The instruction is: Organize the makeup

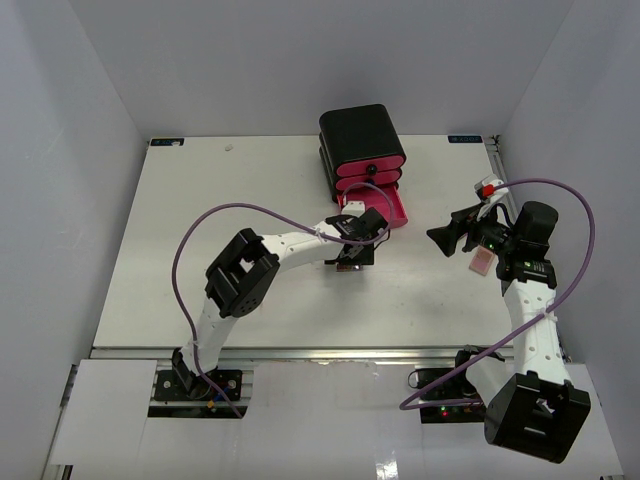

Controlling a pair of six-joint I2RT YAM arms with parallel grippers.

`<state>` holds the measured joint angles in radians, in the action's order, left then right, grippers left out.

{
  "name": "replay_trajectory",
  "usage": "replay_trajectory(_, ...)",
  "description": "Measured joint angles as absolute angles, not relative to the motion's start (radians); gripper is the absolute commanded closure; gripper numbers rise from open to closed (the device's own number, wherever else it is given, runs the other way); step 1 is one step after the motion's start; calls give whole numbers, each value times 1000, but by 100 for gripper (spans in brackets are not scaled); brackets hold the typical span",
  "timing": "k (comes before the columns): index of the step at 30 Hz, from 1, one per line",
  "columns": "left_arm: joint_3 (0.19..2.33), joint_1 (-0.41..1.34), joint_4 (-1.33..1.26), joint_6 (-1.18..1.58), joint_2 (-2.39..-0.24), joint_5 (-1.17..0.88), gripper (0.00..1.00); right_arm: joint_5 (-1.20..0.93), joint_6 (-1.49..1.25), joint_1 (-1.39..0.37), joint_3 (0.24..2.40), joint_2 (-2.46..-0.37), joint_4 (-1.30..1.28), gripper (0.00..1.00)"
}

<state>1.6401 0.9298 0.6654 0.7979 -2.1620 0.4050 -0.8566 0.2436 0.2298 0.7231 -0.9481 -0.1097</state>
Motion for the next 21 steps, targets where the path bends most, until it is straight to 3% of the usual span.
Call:
replay_trajectory(4, 1629, 931, 655, 797, -2156, 409, 61, -857, 243, 231, 723, -948, -110, 10)
replay_trajectory(7, 1600, 932, 635, 787, -2138, 411, 74, -858, 243, 233, 723, -945, -110, 10)
replay_trajectory(16, 1516, 933, 647, 740, -2044, 412, 80, -860, 243, 236, 723, -934, -110, 10)
replay_trajectory(21, 1607, 933, 656, 715, -1999, 414, 80, -860, 243, 236, 723, -934, -110, 10)
